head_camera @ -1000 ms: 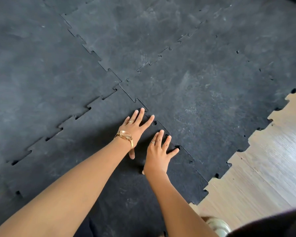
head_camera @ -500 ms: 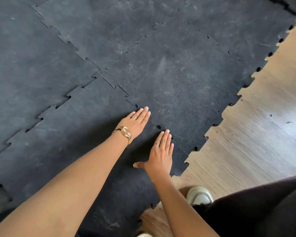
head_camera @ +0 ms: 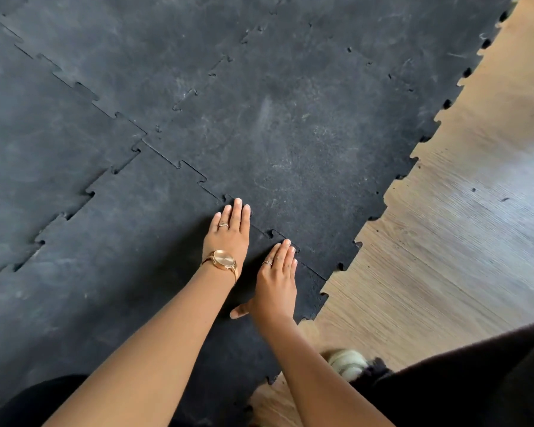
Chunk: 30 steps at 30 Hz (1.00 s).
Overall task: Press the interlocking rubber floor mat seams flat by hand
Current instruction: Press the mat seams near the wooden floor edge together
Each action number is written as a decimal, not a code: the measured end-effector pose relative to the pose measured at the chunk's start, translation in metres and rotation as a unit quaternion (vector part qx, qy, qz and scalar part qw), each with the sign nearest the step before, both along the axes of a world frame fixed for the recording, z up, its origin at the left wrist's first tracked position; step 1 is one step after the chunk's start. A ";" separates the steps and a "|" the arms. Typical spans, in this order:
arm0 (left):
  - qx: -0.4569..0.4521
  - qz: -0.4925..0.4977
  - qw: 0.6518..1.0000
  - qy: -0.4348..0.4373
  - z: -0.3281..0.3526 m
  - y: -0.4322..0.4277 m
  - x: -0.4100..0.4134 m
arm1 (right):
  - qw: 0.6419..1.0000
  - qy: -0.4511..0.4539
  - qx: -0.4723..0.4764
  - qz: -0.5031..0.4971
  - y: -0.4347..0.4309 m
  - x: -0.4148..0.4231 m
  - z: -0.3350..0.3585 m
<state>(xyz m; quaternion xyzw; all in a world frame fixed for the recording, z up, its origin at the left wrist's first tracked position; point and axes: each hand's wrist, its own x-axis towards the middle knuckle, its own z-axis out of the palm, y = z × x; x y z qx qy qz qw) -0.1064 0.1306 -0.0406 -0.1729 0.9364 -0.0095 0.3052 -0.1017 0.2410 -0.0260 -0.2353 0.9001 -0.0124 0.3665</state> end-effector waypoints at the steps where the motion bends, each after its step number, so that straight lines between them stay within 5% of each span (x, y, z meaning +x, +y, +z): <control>1: 0.002 0.009 1.000 0.004 0.000 0.003 0.002 | 1.000 -0.006 -0.005 -0.002 0.002 0.000 0.001; 14: 0.008 0.055 0.997 0.056 -0.003 0.008 0.005 | 0.996 0.028 -0.081 -0.026 0.032 0.017 -0.009; 23: 0.043 -0.115 0.990 -0.065 0.010 0.036 0.028 | 0.999 0.011 -0.024 -0.031 0.067 0.032 -0.006; 30: 0.010 -0.044 0.999 0.012 -0.005 0.059 0.027 | 1.000 0.000 -0.009 -0.029 0.060 0.026 -0.004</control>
